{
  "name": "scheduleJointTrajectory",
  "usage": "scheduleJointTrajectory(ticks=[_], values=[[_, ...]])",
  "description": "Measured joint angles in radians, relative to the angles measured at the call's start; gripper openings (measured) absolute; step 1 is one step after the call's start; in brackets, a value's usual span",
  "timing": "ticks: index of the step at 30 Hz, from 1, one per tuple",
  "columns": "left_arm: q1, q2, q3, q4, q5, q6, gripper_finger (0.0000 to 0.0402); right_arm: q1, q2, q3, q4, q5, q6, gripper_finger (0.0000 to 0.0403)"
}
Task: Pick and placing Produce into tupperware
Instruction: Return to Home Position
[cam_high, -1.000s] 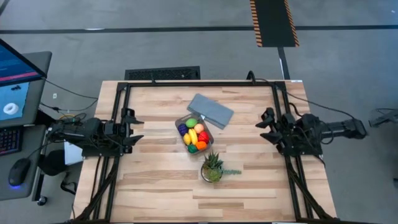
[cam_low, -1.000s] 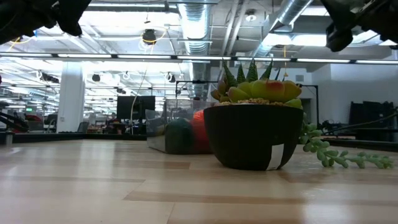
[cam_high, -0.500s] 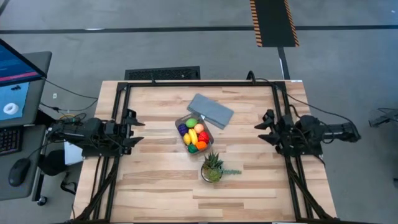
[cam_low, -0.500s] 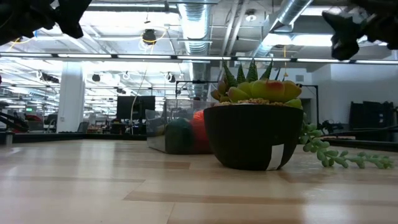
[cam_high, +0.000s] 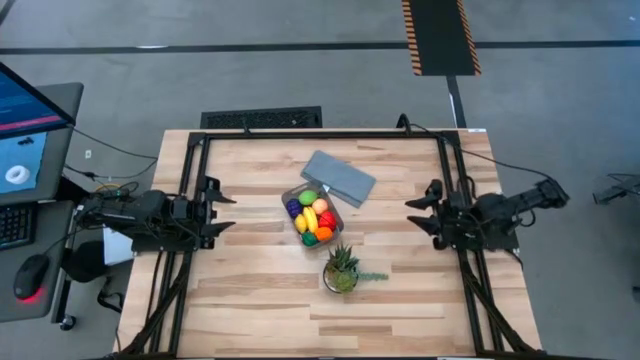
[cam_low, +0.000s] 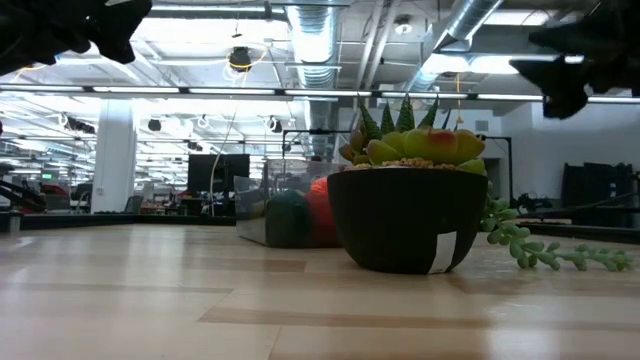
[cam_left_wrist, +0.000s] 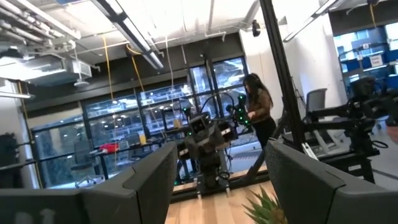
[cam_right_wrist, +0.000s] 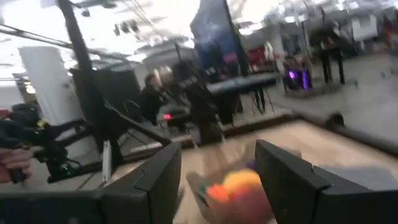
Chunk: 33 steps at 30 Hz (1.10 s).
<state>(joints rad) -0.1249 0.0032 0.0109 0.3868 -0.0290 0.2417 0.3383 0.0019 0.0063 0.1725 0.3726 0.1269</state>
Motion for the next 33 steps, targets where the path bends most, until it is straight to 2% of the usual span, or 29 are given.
scheduleJointTrajectory(ticks=[5, 9, 17, 23, 28, 33], values=[[0.000, -0.001, 0.000, 0.000, 0.037, 0.000, 0.0234, -0.055, 0.000, 0.000, -0.053, -0.036, 0.078, 0.0230], [0.000, -0.001, 0.000, 0.000, 0.060, 0.000, 0.0234, -0.119, 0.000, 0.000, -0.002, -0.153, 0.059, 0.0230], [0.000, -0.001, 0.000, -0.001, 0.126, 0.000, 0.0234, -0.232, 0.000, 0.000, -0.044, -0.373, 0.090, 0.0230], [0.000, 0.000, 0.000, -0.080, 0.139, -0.013, 0.0234, -0.235, 0.000, 0.000, -0.161, -0.380, 0.081, 0.0230], [0.000, 0.000, 0.000, -0.125, 0.144, 0.037, 0.0234, -0.214, 0.000, 0.000, -0.160, -0.372, 0.005, 0.0230], [0.000, 0.000, 0.000, -0.211, 0.147, 0.042, 0.0234, -0.236, 0.000, -0.001, -0.160, -0.372, 0.000, 0.0230]])
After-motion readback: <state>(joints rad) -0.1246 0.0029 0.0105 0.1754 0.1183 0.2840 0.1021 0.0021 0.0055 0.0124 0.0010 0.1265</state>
